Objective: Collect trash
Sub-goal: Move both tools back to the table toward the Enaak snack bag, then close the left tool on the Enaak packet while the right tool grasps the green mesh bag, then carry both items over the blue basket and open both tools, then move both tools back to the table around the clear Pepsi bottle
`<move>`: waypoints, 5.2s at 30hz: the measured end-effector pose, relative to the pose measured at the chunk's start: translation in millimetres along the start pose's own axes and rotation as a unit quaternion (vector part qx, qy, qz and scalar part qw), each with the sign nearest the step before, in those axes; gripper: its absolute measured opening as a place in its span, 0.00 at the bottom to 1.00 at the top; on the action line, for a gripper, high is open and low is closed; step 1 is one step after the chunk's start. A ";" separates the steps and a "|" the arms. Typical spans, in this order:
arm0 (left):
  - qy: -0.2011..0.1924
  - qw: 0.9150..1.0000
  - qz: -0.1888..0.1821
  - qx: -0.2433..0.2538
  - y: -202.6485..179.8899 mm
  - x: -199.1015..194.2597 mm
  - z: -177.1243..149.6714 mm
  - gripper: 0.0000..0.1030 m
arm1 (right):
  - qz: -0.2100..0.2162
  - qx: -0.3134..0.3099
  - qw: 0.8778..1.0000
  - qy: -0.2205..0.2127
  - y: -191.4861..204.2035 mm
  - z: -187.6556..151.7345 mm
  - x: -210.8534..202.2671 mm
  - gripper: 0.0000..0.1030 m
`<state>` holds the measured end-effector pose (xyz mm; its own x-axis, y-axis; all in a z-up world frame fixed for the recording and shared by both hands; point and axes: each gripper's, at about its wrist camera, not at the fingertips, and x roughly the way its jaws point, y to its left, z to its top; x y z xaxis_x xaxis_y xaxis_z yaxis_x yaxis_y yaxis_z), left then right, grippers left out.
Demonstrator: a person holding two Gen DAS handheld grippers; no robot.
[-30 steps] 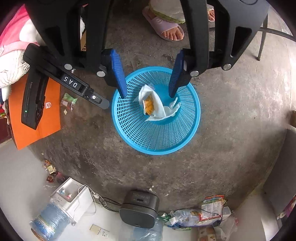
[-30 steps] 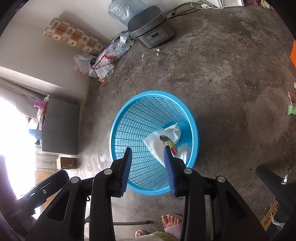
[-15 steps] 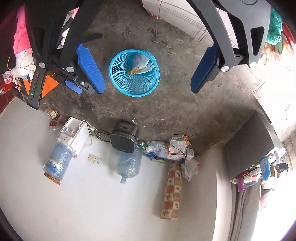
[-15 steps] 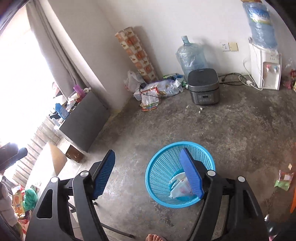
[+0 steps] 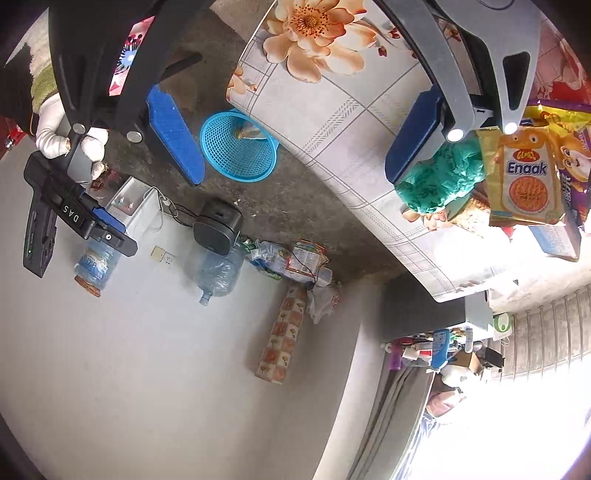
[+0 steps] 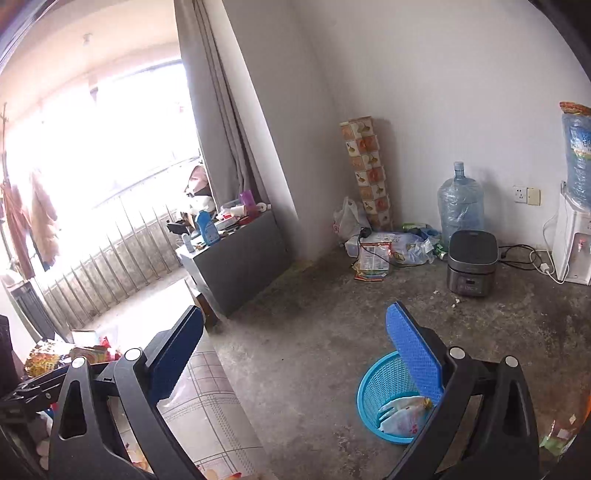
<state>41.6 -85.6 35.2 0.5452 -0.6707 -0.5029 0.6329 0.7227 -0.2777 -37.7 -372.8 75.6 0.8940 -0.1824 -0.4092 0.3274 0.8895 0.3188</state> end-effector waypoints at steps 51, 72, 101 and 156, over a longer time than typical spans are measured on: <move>0.040 0.971 0.142 -0.188 177.8 -6.4 -0.7 0.03 | 0.274 0.134 0.858 0.414 211.0 -132.9 232.8 0.39; -0.017 0.983 0.059 -0.170 140.1 -53.8 -1.3 0.00 | 0.248 0.146 0.899 0.330 149.3 -87.8 162.3 0.35; 0.130 0.984 -0.121 -0.001 -70.2 146.2 60.4 0.00 | -0.024 0.309 0.941 0.133 -132.1 -75.6 42.8 0.35; -0.010 0.998 -0.014 -0.065 33.7 -45.4 57.8 0.84 | 0.049 0.022 0.977 0.206 43.7 -36.2 103.5 0.76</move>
<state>70.0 -40.5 96.0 0.5406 -0.6928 -0.4773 0.5721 0.7187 -0.3953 58.1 -337.6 16.2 0.7259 0.0938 -0.6814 0.2678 0.8740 0.4055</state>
